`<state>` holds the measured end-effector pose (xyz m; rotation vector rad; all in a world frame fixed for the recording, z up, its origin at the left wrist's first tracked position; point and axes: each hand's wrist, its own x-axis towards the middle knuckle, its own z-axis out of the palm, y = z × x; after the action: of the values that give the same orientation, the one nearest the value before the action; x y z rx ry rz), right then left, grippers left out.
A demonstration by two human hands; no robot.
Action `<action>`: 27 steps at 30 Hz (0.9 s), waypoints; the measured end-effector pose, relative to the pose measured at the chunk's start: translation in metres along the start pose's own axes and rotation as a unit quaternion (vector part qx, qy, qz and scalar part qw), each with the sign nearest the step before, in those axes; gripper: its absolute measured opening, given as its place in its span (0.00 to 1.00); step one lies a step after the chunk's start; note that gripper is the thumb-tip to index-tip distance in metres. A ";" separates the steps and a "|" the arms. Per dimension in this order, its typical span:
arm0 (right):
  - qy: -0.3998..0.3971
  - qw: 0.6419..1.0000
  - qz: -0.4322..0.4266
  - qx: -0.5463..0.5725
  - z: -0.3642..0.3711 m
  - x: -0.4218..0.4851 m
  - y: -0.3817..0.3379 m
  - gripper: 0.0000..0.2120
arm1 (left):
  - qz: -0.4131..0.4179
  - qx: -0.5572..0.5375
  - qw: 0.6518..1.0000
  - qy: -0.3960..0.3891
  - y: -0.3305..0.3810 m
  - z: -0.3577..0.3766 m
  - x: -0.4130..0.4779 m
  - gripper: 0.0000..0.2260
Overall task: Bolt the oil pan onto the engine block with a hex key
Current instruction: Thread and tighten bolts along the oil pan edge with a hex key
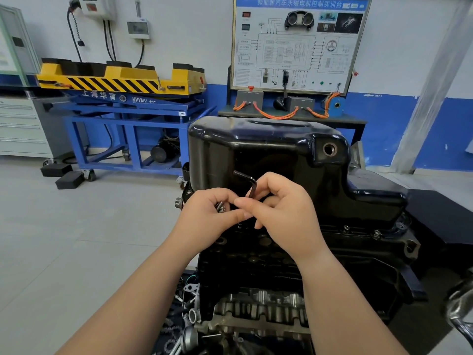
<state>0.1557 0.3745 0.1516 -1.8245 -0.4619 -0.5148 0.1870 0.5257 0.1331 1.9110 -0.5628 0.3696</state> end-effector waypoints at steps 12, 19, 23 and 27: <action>-0.002 1.000 -0.006 0.011 0.000 -0.001 -0.003 0.07 | -0.006 -0.014 1.000 -0.001 -0.002 0.001 -0.002 0.03; -0.035 0.999 -0.001 -0.001 0.000 -0.002 -0.002 0.06 | 0.001 -0.007 1.000 0.000 -0.004 0.000 -0.002 0.03; -0.066 0.998 -0.004 0.001 -0.003 -0.002 -0.002 0.13 | 0.004 -0.017 1.000 -0.013 -0.005 -0.001 -0.001 0.02; -0.022 1.000 -0.008 0.000 -0.002 -0.001 -0.002 0.07 | 0.002 -0.016 1.000 -0.007 -0.005 0.002 -0.002 0.04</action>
<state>0.1536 0.3734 0.1526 -1.8374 -0.5072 -0.4868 0.1877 0.5264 0.1274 1.8827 -0.5786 0.3470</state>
